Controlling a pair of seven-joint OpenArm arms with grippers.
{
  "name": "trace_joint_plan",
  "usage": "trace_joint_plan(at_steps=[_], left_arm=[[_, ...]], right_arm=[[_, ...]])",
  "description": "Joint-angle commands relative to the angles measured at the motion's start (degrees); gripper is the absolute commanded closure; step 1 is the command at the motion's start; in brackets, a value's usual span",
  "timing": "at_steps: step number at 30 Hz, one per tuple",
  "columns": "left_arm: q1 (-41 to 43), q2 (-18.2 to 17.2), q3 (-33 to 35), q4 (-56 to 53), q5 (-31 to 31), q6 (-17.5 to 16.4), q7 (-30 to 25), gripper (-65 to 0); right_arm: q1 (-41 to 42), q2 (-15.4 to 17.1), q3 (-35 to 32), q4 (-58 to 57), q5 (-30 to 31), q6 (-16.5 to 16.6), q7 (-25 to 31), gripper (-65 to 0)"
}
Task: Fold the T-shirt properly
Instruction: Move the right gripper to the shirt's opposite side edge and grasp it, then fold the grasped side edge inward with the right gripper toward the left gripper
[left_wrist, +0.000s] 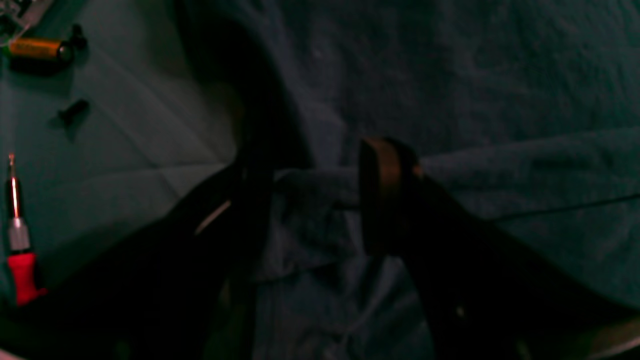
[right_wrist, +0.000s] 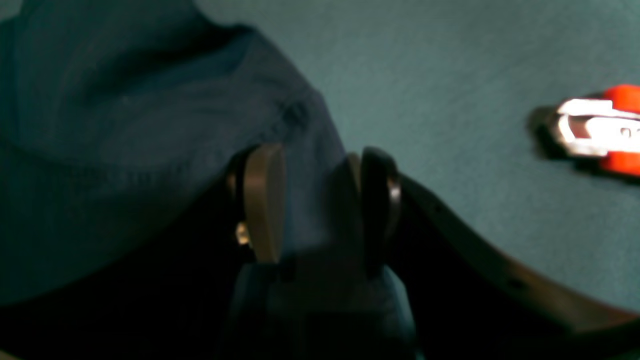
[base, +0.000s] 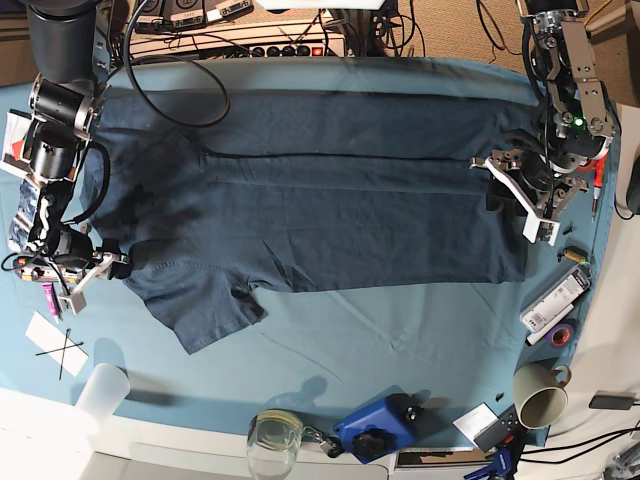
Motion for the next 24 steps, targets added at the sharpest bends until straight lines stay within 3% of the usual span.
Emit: trace_joint_plan(at_steps=[1, 4, 9, 15, 24], left_arm=[[-0.6, -0.4, -0.1, 0.9, -0.6, 0.2, -1.2, -28.8], [-0.6, -0.4, -0.1, 0.9, -0.6, 0.2, -1.2, -28.8], [-0.6, -0.3, -0.1, 0.9, -0.6, 0.2, -1.2, -28.8], [-0.6, -0.1, -0.1, 0.9, -0.6, 0.2, -1.2, -28.8], [-0.6, -0.1, -0.1, 0.9, -0.6, 0.2, -1.2, -28.8]], right_arm=[[0.5, 0.8, -0.6, 0.2, -0.4, 0.2, -3.3, -25.2], [-0.2, 0.9, -1.0, 0.2, 0.3, 0.1, -6.9, -23.9], [-0.4, 0.9, -1.0, 0.3, 6.2, 0.1, -14.5, 0.0], [-1.3, 2.0, -0.9, 2.8, 11.9, 0.5, -20.9, 0.0], [-13.5, 6.5, -0.8, 22.7, 27.8, 0.3, -28.6, 0.0]])
